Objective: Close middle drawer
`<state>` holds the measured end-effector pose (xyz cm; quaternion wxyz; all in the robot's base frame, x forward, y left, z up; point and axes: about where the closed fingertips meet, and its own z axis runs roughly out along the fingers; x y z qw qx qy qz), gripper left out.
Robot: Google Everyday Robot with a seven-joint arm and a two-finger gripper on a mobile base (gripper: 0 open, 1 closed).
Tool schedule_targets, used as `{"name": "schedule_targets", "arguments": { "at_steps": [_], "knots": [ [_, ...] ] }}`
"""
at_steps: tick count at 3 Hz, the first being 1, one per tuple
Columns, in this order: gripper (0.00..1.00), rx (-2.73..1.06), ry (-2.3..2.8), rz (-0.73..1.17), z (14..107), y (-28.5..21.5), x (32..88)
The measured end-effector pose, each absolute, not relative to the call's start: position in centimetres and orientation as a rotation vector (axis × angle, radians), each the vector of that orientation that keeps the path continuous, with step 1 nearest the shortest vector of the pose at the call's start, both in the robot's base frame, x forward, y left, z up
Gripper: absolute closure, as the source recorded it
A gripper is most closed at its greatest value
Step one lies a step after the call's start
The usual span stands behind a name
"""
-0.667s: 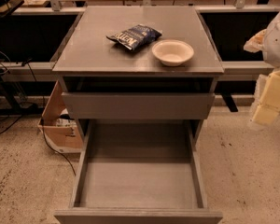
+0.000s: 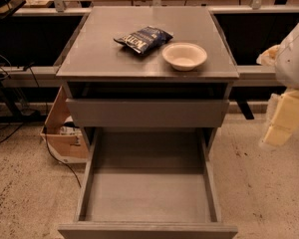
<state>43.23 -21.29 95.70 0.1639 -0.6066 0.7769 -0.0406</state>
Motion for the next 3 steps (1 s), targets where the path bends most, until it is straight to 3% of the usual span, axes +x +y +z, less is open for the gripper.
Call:
{"name": "schedule_targets", "arguments": {
  "at_steps": [1, 3],
  "knots": [
    [0.00, -1.771, 2.183, -0.043, 89.9, -20.5, 43.2],
    [0.00, -1.935, 2.158, 0.158, 70.0, -15.1, 44.7]
  ]
}}
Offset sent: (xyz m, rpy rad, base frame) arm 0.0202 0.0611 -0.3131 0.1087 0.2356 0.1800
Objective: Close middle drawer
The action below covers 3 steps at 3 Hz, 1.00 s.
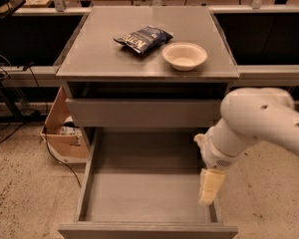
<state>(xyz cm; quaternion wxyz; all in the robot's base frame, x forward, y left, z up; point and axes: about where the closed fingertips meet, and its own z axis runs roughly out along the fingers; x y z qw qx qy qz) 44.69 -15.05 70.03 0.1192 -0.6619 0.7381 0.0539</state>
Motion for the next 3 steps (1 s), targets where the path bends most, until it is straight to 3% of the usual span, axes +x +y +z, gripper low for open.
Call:
{"name": "schedule_targets", "arguments": {
  "at_steps": [1, 3],
  "knots": [
    [0.00, -1.989, 2.170, 0.273, 59.5, -11.3, 44.3],
    [0.00, -1.932, 2.196, 0.277, 57.3, -11.2, 44.3]
  ]
}}
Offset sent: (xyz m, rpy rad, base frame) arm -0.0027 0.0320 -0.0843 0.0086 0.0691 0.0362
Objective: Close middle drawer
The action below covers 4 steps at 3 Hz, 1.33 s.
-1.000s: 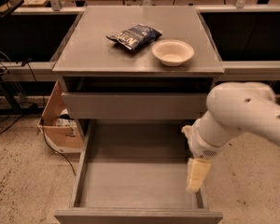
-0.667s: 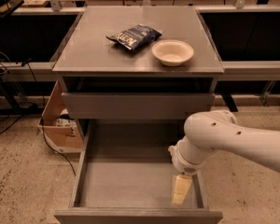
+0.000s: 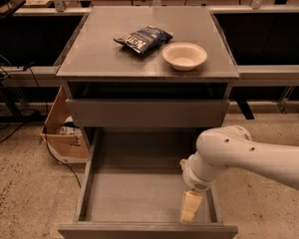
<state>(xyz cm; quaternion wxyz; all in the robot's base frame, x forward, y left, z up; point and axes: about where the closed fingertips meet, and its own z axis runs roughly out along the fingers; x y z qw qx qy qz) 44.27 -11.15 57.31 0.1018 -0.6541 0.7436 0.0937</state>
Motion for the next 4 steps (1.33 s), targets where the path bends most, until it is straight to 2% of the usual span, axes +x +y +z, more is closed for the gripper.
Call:
{"name": "schedule_targets", "arguments": {
  "at_steps": [4],
  "knots": [
    [0.00, -1.885, 2.207, 0.350, 44.0, -11.1, 42.8]
  ]
}}
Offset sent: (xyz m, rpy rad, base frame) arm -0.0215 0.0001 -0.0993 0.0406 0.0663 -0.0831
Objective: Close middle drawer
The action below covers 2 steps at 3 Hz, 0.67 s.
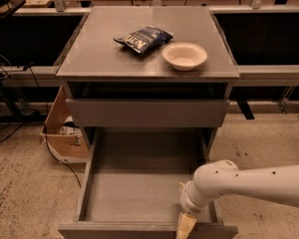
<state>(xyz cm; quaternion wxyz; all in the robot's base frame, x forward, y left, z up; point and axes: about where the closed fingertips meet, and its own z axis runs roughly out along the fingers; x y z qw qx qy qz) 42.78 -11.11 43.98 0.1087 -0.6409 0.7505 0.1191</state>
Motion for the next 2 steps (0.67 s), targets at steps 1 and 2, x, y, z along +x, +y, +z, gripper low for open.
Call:
{"name": "schedule_targets", "arguments": {
  "at_steps": [1, 2],
  "knots": [
    [0.00, -1.894, 2.182, 0.334, 42.81, -11.21, 43.59],
    [0.06, -1.907, 2.153, 0.320, 42.23, -11.01, 44.55]
  ]
}}
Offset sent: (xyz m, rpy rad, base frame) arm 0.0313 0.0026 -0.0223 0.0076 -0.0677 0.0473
